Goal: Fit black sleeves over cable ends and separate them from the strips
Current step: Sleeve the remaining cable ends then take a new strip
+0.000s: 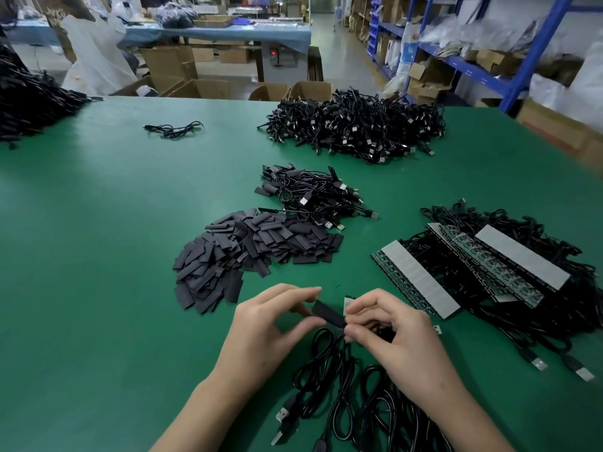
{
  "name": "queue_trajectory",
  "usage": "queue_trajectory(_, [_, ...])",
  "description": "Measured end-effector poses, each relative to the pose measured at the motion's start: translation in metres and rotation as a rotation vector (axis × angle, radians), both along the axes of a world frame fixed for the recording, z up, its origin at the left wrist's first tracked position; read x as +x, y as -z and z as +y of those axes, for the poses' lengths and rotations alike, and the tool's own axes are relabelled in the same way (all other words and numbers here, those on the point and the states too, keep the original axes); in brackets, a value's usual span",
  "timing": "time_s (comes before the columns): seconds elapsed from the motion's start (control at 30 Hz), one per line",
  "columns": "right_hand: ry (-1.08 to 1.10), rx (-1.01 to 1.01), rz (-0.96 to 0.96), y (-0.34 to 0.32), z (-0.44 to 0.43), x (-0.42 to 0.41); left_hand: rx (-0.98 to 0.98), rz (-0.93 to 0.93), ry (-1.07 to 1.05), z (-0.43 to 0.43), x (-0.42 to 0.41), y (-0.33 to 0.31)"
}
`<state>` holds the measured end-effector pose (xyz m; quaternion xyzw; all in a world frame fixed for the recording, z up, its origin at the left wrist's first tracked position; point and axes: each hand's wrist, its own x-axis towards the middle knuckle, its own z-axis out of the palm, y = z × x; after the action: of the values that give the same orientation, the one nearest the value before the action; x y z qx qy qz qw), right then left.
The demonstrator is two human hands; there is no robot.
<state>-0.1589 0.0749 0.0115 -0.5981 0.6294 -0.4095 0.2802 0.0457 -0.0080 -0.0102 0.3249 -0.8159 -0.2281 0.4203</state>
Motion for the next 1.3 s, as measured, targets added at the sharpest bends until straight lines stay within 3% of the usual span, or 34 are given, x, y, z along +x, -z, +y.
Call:
queue_trajectory(0.13, [0.014,0.004,-0.061,-0.001,0.0,-0.001,-0.02,0.056,-0.082,0.003,-0.004,0.001])
queue_trajectory(0.7, [0.074,0.004,-0.081,0.005,-0.001,0.003,-0.013,0.111,-0.056,0.008,-0.011,0.005])
queue_trajectory(0.77, [0.066,-0.006,-0.068,0.006,-0.001,0.002,0.054,0.148,-0.06,0.009,-0.011,0.004])
queue_trajectory(0.97, [0.015,-0.022,0.044,0.002,0.0,-0.001,0.609,0.443,-0.028,0.009,-0.018,0.0])
queue_trajectory(1.13, [-0.011,-0.025,0.427,0.002,0.0,-0.016,0.729,0.589,-0.032,0.004,-0.013,-0.005])
queue_trajectory(1.3, [0.007,-0.089,0.512,0.002,0.0,-0.008,0.726,0.578,-0.008,0.004,-0.012,-0.004])
